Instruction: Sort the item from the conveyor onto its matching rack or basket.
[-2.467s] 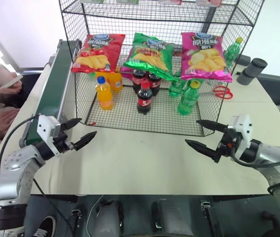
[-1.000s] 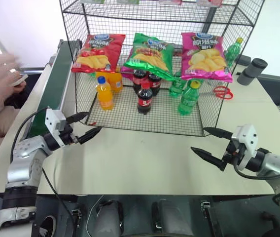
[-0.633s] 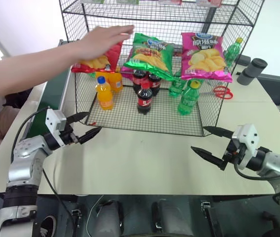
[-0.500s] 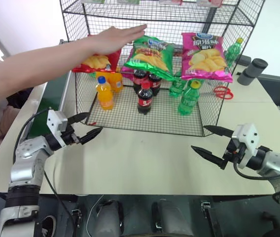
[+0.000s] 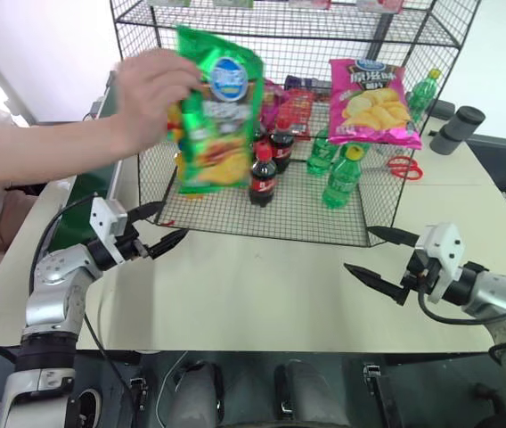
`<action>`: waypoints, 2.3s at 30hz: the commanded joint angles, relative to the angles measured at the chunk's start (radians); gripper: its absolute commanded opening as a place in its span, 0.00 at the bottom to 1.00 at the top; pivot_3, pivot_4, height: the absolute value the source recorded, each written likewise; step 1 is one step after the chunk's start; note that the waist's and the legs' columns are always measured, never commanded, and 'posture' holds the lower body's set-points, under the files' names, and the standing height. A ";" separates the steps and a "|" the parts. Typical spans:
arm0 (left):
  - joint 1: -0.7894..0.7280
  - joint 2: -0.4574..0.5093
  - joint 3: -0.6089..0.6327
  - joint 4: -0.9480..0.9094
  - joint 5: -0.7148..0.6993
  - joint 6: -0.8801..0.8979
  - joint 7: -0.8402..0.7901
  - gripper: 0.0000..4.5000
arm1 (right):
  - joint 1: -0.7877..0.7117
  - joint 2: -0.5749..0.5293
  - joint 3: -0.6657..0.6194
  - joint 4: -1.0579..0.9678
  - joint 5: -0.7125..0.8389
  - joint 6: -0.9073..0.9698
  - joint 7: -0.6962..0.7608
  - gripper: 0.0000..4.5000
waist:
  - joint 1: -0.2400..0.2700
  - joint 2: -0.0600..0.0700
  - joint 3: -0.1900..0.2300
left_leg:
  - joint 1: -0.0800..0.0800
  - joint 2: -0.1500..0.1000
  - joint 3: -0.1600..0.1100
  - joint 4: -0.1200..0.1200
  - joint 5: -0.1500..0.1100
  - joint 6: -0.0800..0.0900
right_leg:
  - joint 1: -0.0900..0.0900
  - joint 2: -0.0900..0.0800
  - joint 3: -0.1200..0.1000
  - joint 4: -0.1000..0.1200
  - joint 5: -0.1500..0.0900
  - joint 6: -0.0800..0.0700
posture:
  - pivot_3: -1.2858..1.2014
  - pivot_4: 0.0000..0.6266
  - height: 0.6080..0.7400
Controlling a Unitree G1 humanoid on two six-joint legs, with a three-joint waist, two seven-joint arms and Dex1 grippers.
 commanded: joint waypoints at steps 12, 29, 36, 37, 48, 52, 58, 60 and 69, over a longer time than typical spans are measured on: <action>-0.012 -0.003 -0.014 -0.056 -0.010 0.042 0.019 1.00 | -0.017 -0.028 -0.039 -0.002 0.010 -0.001 0.002 0.99 | -0.002 0.000 0.000 | 0.000 0.000 0.000 0.000 0.000 0.000 | 0.000 0.000 0.000 0.000 0.000 0.000 | 0.52 0.24 1.00; -0.045 -0.016 -0.037 -0.012 0.018 0.001 0.011 1.00 | -0.073 -0.016 0.006 -0.004 -0.012 -0.003 -0.010 0.99 | 0.000 0.000 0.000 | 0.000 0.000 0.000 0.000 0.000 0.000 | 0.000 0.000 0.000 0.000 0.000 0.000 | 0.52 0.24 1.00; -0.067 -0.017 -0.037 0.030 0.026 -0.038 -0.007 1.00 | -0.098 0.000 0.027 0.010 -0.044 -0.034 -0.023 0.99 | 0.000 0.000 0.000 | 0.000 0.000 0.000 0.000 0.000 0.000 | 0.000 0.001 0.000 0.000 0.000 0.000 | 0.52 0.24 1.00; -0.067 -0.016 -0.033 0.028 0.021 -0.059 -0.021 1.00 | -0.088 0.003 0.026 0.007 -0.043 -0.035 -0.024 0.99 | 0.000 0.000 0.000 | 0.000 0.000 0.001 0.000 0.000 0.000 | 0.000 0.001 0.000 0.000 0.000 0.000 | 0.52 0.24 1.00; -0.027 -0.003 0.000 0.010 -0.079 0.041 -0.080 1.00 | -0.084 0.002 0.038 0.012 -0.039 -0.031 -0.010 0.99 | -0.002 0.000 0.000 | 0.000 0.000 0.001 0.000 0.000 0.000 | 0.000 0.001 0.000 0.001 0.000 0.000 | 0.52 0.24 1.00; -0.043 -0.005 0.013 0.030 -0.064 0.020 -0.057 1.00 | -0.109 0.000 0.047 0.028 -0.042 -0.032 -0.002 0.99 | 0.000 0.000 0.000 | 0.000 0.000 0.001 0.001 0.000 -0.001 | 0.000 0.001 0.000 0.001 0.000 0.000 | 0.52 0.24 1.00; -0.010 -0.011 0.021 0.000 -0.072 0.018 -0.066 1.00 | -0.127 -0.003 0.060 0.059 -0.060 -0.056 0.016 0.99 | 0.000 0.000 0.000 | 0.000 0.000 0.001 0.000 0.000 -0.001 | 0.000 0.001 0.000 0.001 0.000 0.000 | 0.52 0.24 1.00; -0.003 -0.007 0.027 -0.009 -0.083 0.019 -0.080 1.00 | -0.140 0.000 0.067 0.067 -0.064 -0.060 0.016 0.99 | -0.001 0.000 0.000 | 0.000 0.000 0.001 0.001 0.000 -0.001 | 0.000 0.001 0.000 0.001 0.000 0.000 | 0.52 0.24 1.00; 0.027 0.007 0.045 -0.025 -0.097 0.011 -0.114 1.00 | -0.170 0.010 0.094 0.093 -0.073 -0.079 0.021 0.99 | -0.001 0.000 0.000 | 0.000 0.000 0.001 0.000 0.000 -0.001 | 0.000 0.001 0.000 0.001 0.000 0.000 | 0.52 0.24 1.00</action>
